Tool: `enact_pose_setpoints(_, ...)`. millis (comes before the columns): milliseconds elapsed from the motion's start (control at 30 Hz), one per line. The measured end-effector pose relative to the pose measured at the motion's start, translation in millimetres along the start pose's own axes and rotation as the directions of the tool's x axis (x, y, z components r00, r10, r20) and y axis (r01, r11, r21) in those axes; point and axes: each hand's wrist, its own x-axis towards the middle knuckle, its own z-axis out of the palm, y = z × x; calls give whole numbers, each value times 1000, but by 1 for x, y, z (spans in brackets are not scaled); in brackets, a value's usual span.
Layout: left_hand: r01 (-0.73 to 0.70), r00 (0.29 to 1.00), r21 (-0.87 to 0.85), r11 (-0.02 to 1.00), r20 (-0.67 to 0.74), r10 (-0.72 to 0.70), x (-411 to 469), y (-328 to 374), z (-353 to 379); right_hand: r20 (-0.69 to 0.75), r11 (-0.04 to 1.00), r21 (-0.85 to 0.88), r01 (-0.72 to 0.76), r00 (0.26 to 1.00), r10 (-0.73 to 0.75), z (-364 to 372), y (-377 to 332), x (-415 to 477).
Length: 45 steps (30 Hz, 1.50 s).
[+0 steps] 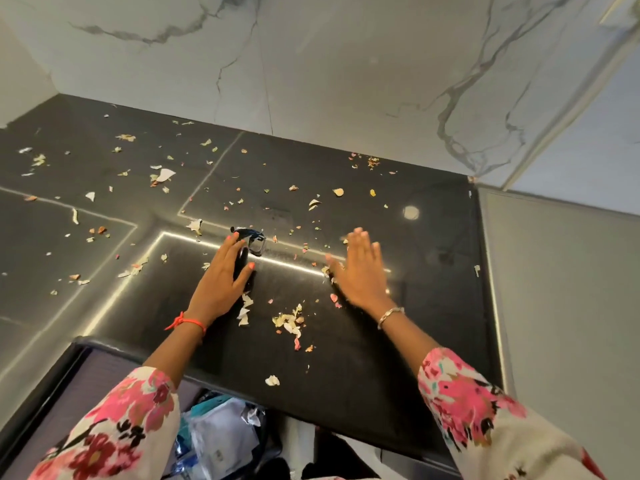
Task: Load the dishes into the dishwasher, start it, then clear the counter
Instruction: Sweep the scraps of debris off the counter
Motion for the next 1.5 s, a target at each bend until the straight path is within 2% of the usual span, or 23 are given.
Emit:
enact_pose_setpoints(67, 6, 1000, 0, 1000, 10, -6, 10, 2, 0, 70, 962, 203, 181, 978, -198, 8, -22, -5)
enact_pose_setpoints(100, 5, 1000, 7, 1000, 11, -5, 17, 3, -1, 81, 925, 324, 198, 968, -236, 8, -28, -2)
enact_pose_setpoints(167, 9, 1000, 20, 1000, 20, -9, 33, 4, -2, 48, 862, 484, 153, 978, -201, -2, -27, 17)
enact_pose_setpoints(200, 15, 999, 27, 1000, 30, -16, 40, 5, -2, 3, 862, 490, 130, 989, -151, -10, -23, 30)
enact_pose_setpoints(300, 50, 998, 20, 999, 37, -51, 59, 3, -1, -105, 917, 390, 87, 993, -49, -35, 6, 77)
enact_pose_setpoints(400, 68, 998, 18, 998, -4, -68, 65, 0, 2, -143, 975, 221, 12, 989, 20, -55, 49, 122)
enact_pose_setpoints(600, 79, 995, -2, 997, -52, -79, 67, -5, 3, -80, 982, 57, -180, 980, 184, -56, 94, 175)
enact_pose_setpoints(633, 78, 995, 4, 997, -57, -78, 68, -5, 3, -92, 985, 10, -174, 980, 174, -51, 88, 178)
enact_pose_setpoints(700, 81, 995, 7, 997, -66, -81, 67, -3, 2, -106, 998, 12, -61, 992, 62, -42, 70, 180)
enact_pose_setpoints(767, 88, 994, 6, 996, -69, -87, 67, -1, 2, -107, 987, 144, 72, 993, -57, -36, 56, 182)
enact_pose_setpoints(800, 89, 994, 6, 996, -70, -88, 66, -1, 1, -135, 970, 225, 92, 989, -63, -36, 52, 185)
enact_pose_setpoints(867, 91, 993, 10, 996, -70, -90, 66, 0, 1, -203, 958, 282, 52, 979, 7, -41, 54, 197)
enact_pose_setpoints(933, 98, 993, 14, 995, -68, -97, 66, 0, 1, -188, 980, 199, -30, 980, 68, -48, 62, 210)
enact_pose_setpoints(1000, 100, 993, 13, 995, -66, -99, 66, 0, 1, -144, 994, 98, -44, 988, 58, -50, 66, 218)
enact_pose_setpoints(1033, 98, 993, 12, 995, -65, -97, 66, 0, 1, -122, 995, 95, -5, 992, 17, -50, 65, 219)
enact_pose_setpoints(1133, 101, 993, 12, 995, -66, -100, 66, 0, 1, -102, 911, 344, 227, 974, -204, -42, 51, 210)
enact_pose_setpoints(1167, 100, 993, 12, 995, -68, -99, 66, 0, 2, -144, 866, 420, 269, 963, -229, -39, 48, 210)
enact_pose_setpoints(1233, 102, 992, 13, 995, -74, -101, 65, -1, 1, -199, 848, 471, 244, 966, -167, -41, 46, 218)
enact_pose_setpoints(1267, 106, 992, 12, 994, -74, -105, 65, -1, 1, -174, 881, 430, 200, 975, -137, -43, 48, 225)
enact_pose_setpoints(1333, 111, 992, 11, 994, -69, -110, 66, -1, 2, -45, 966, 213, 145, 989, -138, -46, 54, 241)
enact_pose_setpoints(1400, 112, 992, 15, 994, -66, -111, 66, -1, 2, 44, 986, 50, 159, 986, -161, -46, 52, 250)
enact_pose_setpoints(1500, 114, 991, 26, 993, -67, -112, 66, -1, 1, 91, 975, 111, 194, 975, -205, -43, 34, 241)
